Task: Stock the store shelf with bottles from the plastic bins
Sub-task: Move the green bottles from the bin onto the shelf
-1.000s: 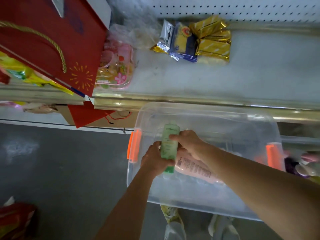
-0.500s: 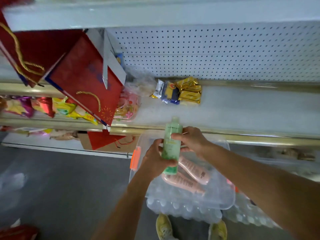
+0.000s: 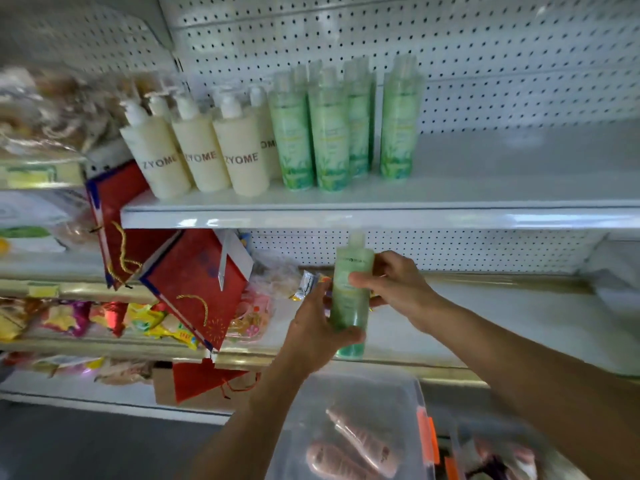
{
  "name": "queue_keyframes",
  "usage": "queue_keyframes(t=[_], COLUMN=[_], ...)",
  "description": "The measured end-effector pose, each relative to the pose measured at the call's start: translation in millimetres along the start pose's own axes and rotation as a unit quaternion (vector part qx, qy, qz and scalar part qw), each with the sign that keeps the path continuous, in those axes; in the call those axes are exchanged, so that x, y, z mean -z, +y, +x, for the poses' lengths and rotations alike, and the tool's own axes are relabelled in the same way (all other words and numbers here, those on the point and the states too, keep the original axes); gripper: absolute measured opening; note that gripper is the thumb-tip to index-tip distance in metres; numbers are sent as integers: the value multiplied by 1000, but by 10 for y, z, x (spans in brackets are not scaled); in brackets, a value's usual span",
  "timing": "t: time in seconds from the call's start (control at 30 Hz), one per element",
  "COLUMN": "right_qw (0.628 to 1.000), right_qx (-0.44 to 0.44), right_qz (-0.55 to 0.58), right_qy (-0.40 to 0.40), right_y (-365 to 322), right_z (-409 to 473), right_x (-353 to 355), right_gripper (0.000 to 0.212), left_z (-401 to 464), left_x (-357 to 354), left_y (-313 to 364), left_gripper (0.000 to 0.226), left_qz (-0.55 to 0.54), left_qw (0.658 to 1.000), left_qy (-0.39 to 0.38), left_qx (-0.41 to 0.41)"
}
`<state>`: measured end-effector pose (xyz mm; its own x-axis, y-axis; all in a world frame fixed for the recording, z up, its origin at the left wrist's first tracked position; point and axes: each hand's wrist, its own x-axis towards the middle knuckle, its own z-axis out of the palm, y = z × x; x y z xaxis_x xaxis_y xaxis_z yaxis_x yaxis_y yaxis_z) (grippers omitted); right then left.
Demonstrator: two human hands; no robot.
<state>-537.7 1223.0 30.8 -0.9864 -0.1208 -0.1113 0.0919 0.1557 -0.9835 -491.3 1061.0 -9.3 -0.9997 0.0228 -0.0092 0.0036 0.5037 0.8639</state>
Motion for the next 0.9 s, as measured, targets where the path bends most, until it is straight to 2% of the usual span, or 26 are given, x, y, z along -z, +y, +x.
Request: queue_keyframes(t=[0.27,0.37,0.5,0.7,0.9], right_qw=[994,989,980,969,966], right_qx=[102,141,189,229,226], right_qz=[-26,-21,-27,-70,-104], right_qy=[29,32,52,65,74], right_y=[-736,-989,-1329,-1646,-1591], right_z=[49,101,207,448,676], right_x=[518,653,762,820,803], right_gripper=[38,33,38,46,44], left_z=[284,425,667,1052,1267], left_x=[64,94,144,173,80], left_y=[847,1094,1362,1547,1483], left_gripper=[78,76,81,88,87], left_qz=[-27,-28,-32,-56,-69], left_qw=[997,993,986,974,974], left_qy=[14,36,76,136,143], left_qx=[-78,-113,-148,-174,-163])
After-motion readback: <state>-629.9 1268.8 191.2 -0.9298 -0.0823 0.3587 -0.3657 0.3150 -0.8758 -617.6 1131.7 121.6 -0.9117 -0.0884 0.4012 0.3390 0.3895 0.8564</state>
